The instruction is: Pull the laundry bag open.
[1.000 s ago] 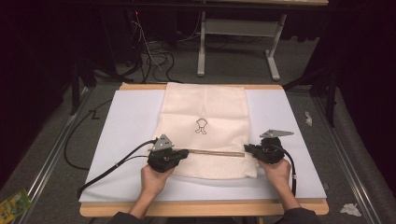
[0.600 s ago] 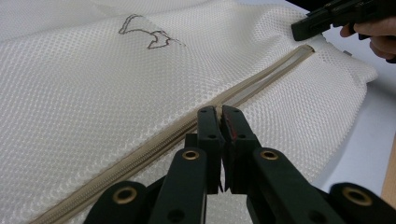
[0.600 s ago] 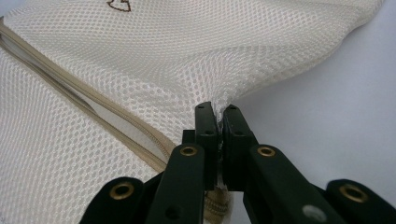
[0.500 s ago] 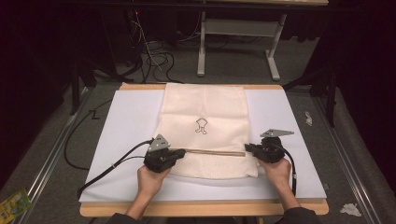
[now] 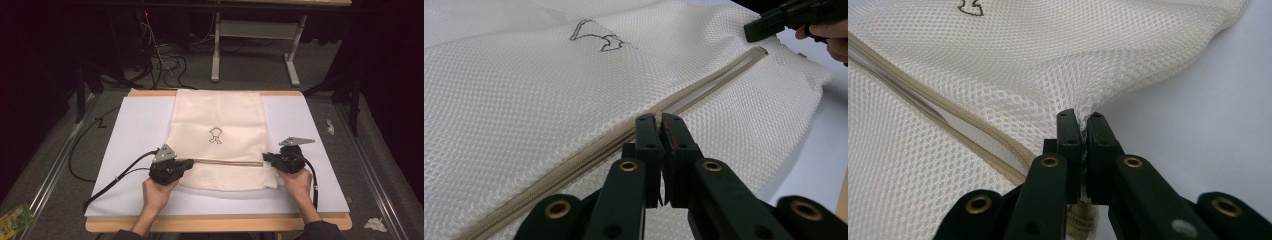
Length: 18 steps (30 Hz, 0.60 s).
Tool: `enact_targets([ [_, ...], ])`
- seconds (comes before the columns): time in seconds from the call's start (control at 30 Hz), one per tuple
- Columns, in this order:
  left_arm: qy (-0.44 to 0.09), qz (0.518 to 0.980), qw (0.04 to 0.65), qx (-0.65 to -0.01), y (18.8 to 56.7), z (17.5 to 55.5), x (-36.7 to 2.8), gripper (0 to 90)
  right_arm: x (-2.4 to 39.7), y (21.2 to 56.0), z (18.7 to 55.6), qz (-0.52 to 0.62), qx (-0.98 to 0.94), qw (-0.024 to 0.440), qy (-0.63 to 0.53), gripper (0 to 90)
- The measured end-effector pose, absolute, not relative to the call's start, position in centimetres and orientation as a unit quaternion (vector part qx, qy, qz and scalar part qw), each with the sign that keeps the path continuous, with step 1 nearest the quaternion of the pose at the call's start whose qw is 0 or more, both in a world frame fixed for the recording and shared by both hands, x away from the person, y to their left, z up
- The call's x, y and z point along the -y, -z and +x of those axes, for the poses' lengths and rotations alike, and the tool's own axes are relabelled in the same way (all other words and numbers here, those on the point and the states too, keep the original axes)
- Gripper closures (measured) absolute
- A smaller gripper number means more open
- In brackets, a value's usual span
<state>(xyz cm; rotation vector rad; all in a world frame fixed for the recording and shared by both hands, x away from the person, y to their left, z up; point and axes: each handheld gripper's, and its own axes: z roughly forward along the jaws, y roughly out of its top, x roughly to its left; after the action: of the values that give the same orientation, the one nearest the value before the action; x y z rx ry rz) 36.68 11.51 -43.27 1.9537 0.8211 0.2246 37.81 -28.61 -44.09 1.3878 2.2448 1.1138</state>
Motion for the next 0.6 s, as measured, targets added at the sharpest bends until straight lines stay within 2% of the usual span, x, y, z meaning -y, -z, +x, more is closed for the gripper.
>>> enact_targets([
  [0.6,-0.094,0.801,0.486,-0.338,42.86,36.68,-11.98,87.3,28.61,43.73,37.91,0.478,-0.776,0.138,-0.388,88.2],
])
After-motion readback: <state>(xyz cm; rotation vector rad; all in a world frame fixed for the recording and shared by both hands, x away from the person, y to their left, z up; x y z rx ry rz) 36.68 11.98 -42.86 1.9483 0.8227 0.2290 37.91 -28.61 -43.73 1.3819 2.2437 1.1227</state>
